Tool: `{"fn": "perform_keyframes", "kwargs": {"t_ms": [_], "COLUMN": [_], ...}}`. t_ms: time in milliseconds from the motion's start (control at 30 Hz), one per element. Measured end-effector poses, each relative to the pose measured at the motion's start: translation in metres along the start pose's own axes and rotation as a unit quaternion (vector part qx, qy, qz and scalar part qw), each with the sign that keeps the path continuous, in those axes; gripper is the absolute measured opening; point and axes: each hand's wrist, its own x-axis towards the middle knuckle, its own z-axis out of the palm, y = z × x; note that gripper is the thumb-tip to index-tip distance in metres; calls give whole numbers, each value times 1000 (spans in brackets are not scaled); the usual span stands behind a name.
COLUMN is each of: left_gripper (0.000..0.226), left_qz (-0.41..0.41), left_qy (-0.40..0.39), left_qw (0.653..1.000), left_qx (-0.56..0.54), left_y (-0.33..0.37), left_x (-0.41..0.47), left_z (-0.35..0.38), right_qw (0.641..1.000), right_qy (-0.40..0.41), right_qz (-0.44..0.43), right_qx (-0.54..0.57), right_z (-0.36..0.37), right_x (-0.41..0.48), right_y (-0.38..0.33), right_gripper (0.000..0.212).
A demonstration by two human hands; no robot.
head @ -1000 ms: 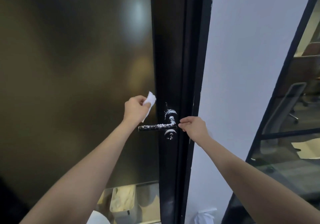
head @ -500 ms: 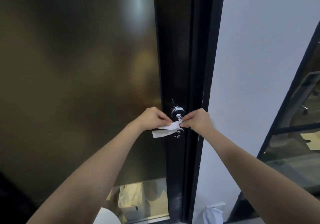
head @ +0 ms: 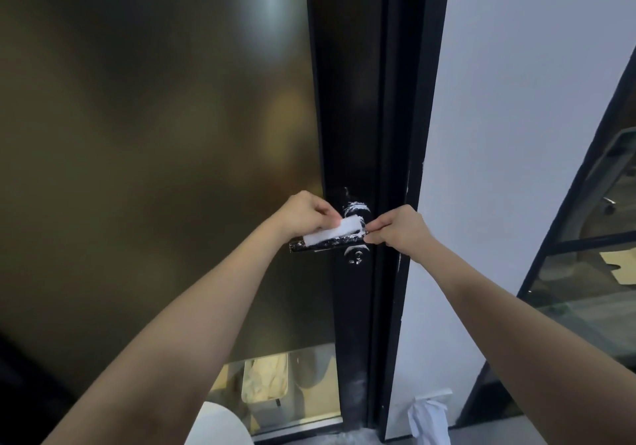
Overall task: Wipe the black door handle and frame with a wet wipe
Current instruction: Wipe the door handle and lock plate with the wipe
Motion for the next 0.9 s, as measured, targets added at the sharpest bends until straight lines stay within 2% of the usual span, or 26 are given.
{"fn": "perform_keyframes", "kwargs": {"t_ms": [67, 167, 400, 500, 633, 900], "left_gripper": [18, 19, 13, 17, 20, 17], "left_qz": [28, 42, -30, -1, 22, -33], "left_qy": [-27, -5, -17, 15, 1, -4], "left_qw": [998, 996, 993, 996, 996, 995], "left_qx": [56, 74, 111, 87, 82, 91], "left_y": [1, -8, -19, -4, 2, -16], "left_x": [-4, -7, -17, -10, -9, -19], "left_z": [12, 9, -27, -10, 17, -17], "right_qw": [1000, 1000, 999, 997, 996, 994], "right_qy": [-8, -1, 15, 25, 41, 47], "right_qz": [3, 6, 41, 66, 80, 96], "right_qx": [-5, -2, 23, 18, -2, -17], "right_z": [-1, 0, 3, 5, 5, 7], "right_x": [0, 0, -4, -4, -4, -3], "right_y": [0, 1, -1, -5, -8, -10], "right_gripper": [27, 27, 24, 23, 19, 22]}}
